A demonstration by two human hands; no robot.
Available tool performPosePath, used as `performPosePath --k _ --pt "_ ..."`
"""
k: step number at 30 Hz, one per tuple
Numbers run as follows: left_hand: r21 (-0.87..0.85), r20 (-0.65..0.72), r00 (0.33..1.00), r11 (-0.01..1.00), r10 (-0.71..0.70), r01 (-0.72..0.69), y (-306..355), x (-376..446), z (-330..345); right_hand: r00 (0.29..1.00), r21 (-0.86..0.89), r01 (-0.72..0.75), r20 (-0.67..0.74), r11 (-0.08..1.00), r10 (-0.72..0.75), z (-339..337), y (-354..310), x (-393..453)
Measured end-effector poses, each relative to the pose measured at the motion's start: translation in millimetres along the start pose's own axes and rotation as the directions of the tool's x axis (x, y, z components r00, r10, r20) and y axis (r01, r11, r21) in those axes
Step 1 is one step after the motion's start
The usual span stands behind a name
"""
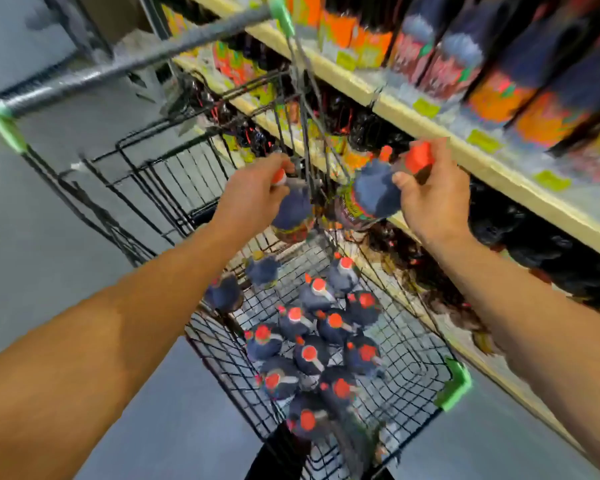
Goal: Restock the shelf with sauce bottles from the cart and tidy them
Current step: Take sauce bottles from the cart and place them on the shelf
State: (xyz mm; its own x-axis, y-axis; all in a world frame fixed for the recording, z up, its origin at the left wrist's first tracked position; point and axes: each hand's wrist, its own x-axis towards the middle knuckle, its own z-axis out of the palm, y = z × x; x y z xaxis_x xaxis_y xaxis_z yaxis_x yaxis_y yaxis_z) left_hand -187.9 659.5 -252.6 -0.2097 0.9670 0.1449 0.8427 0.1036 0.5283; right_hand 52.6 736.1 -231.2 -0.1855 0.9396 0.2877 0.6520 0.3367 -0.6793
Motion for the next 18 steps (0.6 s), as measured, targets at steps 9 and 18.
performPosePath --k 9,18 --pt "0.012 -0.035 0.981 0.981 0.192 -0.191 151 -35 24 0.994 -0.003 -0.016 -0.108 1.0 0.016 -156 59 -58" --pt "0.071 -0.085 0.928 0.931 0.362 -0.357 306 -76 99 0.984 -0.04 -0.089 -0.161 0.995 0.081 -303 165 -112"
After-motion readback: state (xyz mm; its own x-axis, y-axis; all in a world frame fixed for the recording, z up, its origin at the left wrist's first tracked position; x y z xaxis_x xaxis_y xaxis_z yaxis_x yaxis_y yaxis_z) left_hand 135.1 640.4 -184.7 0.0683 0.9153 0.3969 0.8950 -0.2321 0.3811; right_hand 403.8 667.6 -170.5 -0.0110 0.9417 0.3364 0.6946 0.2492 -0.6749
